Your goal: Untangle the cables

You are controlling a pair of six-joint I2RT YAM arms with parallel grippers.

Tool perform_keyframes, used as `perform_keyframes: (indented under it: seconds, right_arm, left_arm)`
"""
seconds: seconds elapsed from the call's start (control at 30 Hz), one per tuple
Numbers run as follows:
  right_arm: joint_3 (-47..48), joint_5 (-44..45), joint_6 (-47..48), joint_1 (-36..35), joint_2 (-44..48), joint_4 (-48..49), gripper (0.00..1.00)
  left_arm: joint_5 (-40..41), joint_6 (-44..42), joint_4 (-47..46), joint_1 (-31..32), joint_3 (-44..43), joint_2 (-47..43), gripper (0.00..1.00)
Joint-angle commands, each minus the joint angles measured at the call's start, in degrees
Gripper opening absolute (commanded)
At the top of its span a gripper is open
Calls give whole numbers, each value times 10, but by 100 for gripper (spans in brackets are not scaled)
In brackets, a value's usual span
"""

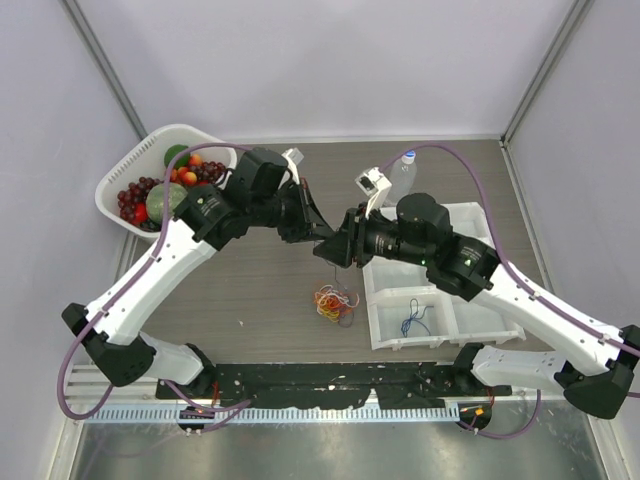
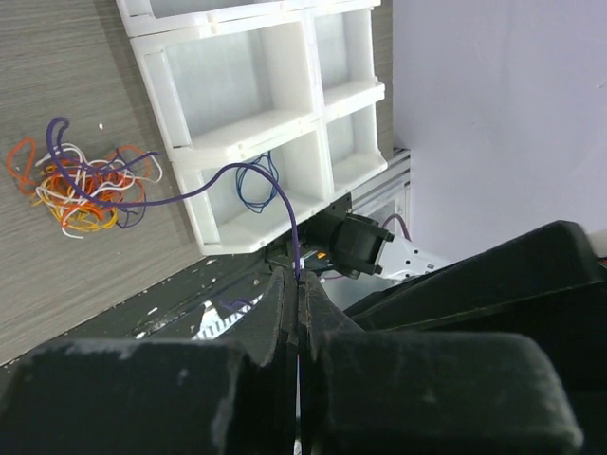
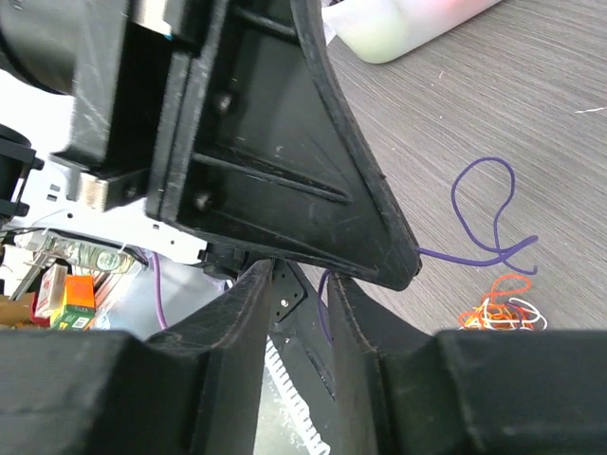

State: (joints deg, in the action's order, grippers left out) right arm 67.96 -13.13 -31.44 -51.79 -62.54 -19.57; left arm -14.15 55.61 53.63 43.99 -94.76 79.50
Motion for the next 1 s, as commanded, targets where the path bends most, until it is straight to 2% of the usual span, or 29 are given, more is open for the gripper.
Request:
perform_keyframes:
  seconds: [0.0,0.23,0.3,0.4,0.43,0.47,0.5,0.57,0.63,0.7,0.8,0.97]
  right_arm:
    - [-22,-8,-23,-3,9,52,33]
    - [-35,13,-24,-3,14,57,34]
    - [-35,20,-24,-3,15,54,23]
    - [-35,48,-28,-4,23,45,13]
    - [-35,58,-27,-4,29,40,2]
    - [-35,89,-27,-4,32,23,1]
    - [-35,109,-28,-3,39,14,1]
    - [-35,180,-45,-3,51,-21,1]
    - [-36,237,-69,-3,66,-56,1]
    - [-44,273,-96,0,80,-82,1]
    - [-64,283,-133,11,97,-95,1]
    - [-99,234,-231,69,114,-108,1]
  left_arm:
    - [-18,20,-34,-2,0,-25,0]
    - [-25,26,-35,-2,-9,-22,0]
    - [-26,22,-33,-2,-11,-22,0]
    - [-20,14,-22,-2,-14,-20,0]
    - [-14,12,-16,-2,-17,-19,0]
    - [-6,10,-6,-2,-20,-18,3]
    - [-1,11,4,-5,-24,-19,10]
    - [11,11,15,-15,-22,-27,35]
    - [33,15,18,-28,-13,-43,55]
    - [55,20,15,-42,2,-68,67]
    - [70,29,-3,-61,28,-99,76]
    - [69,39,-14,-69,54,-120,77]
